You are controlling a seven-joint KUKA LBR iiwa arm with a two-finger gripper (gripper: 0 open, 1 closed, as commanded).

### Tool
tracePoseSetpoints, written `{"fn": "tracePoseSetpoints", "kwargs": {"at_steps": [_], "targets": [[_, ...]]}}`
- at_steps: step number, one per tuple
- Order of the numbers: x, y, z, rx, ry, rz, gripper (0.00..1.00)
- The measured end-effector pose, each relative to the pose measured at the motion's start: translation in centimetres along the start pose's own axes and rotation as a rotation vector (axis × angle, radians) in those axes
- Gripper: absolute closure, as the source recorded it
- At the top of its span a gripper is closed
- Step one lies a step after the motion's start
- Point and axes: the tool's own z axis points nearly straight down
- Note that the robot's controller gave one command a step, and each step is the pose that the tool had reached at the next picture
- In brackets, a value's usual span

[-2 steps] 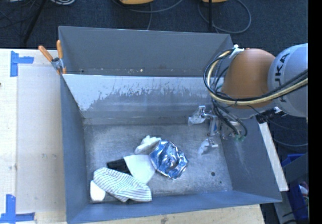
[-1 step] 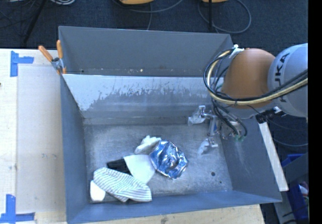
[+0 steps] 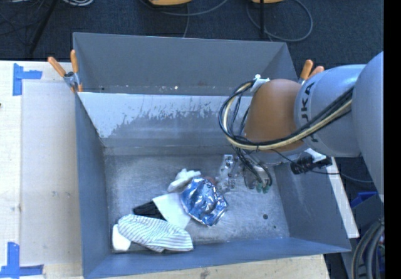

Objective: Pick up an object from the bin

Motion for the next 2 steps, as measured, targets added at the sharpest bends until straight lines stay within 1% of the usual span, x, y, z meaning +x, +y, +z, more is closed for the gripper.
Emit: {"fn": "tracePoseSetpoints", "kwargs": {"at_steps": [1,2], "targets": [[-0.1,0.1,0.0,-0.001,-0.004,0.000,1.00],[0.6,0.5,-2.9,-0.003,-0.014,-0.005,1.00]]}}
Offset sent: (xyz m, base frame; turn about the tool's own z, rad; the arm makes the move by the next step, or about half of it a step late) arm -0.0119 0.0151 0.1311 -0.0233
